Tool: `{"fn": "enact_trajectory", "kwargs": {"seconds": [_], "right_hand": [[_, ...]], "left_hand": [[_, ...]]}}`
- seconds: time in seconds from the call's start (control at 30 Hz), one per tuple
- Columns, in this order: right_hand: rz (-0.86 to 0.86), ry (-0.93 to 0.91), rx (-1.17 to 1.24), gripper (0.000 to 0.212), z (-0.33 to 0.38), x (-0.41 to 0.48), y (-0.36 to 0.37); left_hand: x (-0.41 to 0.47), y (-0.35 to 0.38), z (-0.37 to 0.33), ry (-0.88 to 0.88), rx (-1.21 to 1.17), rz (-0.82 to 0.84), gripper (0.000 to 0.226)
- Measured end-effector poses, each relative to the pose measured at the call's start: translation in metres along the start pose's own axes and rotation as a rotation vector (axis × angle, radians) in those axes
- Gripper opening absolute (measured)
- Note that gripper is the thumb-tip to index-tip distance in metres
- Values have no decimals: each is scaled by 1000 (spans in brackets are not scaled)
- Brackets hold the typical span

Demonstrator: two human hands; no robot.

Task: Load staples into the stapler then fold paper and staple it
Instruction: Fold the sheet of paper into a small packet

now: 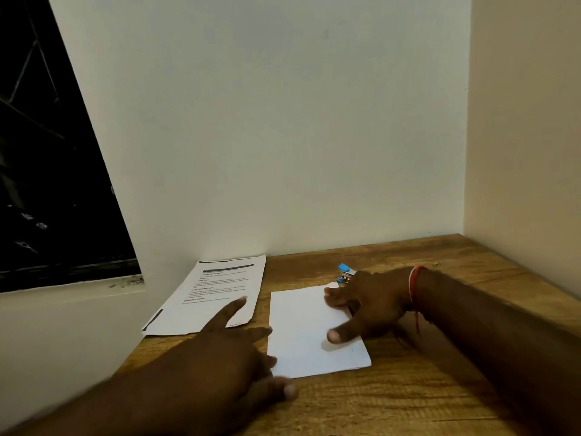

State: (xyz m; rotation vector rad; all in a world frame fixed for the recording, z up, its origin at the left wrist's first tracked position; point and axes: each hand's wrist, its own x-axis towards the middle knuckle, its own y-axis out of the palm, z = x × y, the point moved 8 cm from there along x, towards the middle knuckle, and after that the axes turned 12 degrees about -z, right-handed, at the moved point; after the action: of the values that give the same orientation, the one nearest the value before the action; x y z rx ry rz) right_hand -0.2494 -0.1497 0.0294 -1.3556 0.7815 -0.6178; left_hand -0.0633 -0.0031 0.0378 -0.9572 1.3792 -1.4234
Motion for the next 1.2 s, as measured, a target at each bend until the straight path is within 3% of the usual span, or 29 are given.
{"fn": "enact_trajectory", "kwargs": {"seconds": [0.1,0.2,0.5,0.73,0.87,0.93,1.0,1.07,1.2], "right_hand": [[-19,-9,-17,109,3,2,2],[-33,-20,-29,115,6,3,2],[-45,-10,-5,115,8,2,-2],[-122,10,72,115,3,-3,-7],[-276,94,166,89,-1,3,-13],[-317,138,230,92,-4,9,-9],[-316,172,269,124,-6,14,-2],[-342,183,286,136,-3,17,-3],[-407,203,330,123,-4,21,-5]], "left_hand": [[20,1,4,63,92,-70,45],[46,11,33,25,218,-64,36],[94,-12,51,24,325,240,116],[120,-18,54,-53,334,266,146],[111,-18,62,-127,122,254,153],[106,-15,70,-151,3,169,159],[106,-11,80,-164,-119,-28,159],[107,-10,86,-144,-248,-248,157],[110,-14,90,-85,-321,-506,144]]}}
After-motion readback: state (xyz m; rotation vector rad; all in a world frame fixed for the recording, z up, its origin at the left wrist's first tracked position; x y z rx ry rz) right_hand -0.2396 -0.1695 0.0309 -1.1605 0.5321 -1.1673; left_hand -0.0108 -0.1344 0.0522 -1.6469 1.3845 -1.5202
